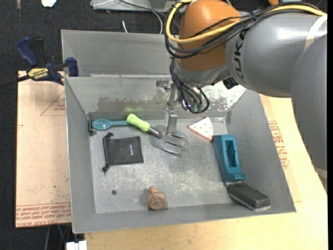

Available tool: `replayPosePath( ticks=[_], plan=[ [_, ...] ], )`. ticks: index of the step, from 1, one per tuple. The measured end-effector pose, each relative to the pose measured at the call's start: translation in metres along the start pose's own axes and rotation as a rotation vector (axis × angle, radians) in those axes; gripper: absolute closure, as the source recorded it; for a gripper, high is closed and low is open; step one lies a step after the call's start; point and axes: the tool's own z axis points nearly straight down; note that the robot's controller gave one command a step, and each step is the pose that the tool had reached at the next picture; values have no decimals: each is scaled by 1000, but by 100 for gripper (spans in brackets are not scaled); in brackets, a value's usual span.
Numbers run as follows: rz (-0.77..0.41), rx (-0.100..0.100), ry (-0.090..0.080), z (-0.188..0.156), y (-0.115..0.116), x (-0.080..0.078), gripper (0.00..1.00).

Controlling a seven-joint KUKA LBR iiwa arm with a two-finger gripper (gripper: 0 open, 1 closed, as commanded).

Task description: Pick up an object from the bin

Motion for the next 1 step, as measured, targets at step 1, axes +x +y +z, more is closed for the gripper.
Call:
replayPosePath(
  ticks=[1],
  plan=[
    [2,-1,-8,-5,0,-2,0]
  ],
)
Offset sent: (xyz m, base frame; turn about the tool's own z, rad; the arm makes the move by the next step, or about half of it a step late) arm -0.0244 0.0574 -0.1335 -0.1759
